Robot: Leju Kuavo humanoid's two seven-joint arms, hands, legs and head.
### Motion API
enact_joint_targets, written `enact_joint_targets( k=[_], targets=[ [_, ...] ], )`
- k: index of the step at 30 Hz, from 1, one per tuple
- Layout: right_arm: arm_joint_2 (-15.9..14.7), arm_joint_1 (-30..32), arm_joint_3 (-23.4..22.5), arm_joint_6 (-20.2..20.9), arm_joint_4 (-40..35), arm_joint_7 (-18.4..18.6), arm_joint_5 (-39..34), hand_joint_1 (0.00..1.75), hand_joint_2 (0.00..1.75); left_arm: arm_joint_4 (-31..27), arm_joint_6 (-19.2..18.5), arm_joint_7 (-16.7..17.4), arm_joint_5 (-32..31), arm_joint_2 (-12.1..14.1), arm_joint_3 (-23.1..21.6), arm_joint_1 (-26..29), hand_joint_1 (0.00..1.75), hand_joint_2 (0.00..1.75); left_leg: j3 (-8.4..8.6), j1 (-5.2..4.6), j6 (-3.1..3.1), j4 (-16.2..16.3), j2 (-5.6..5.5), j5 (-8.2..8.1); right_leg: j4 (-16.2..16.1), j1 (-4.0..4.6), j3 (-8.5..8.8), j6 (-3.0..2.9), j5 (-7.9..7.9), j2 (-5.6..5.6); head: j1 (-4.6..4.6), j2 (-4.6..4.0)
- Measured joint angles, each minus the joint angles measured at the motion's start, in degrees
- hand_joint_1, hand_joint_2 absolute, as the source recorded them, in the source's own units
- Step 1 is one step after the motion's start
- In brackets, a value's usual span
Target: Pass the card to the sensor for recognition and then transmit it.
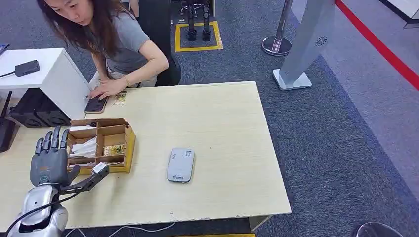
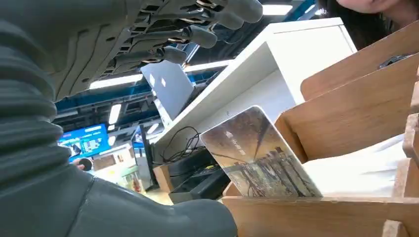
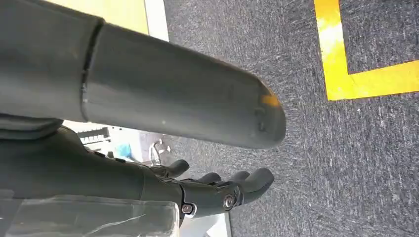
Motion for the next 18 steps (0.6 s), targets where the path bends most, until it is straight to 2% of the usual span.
enact_joint_targets(
  k=[18],
  targets=[
    [0.0,0.0,0.0,0.0,0.0,0.0,0.1,0.00,0.00,0.7,0.6,-0.2,-0.9,0.0,0.0,-2.0,0.10,1.75,0.00,0.00,0.00,0.0,0.00,0.00,0.0,0.00,-0.02,0.00,0.00,0.01,0.00,0.00]
  ],
)
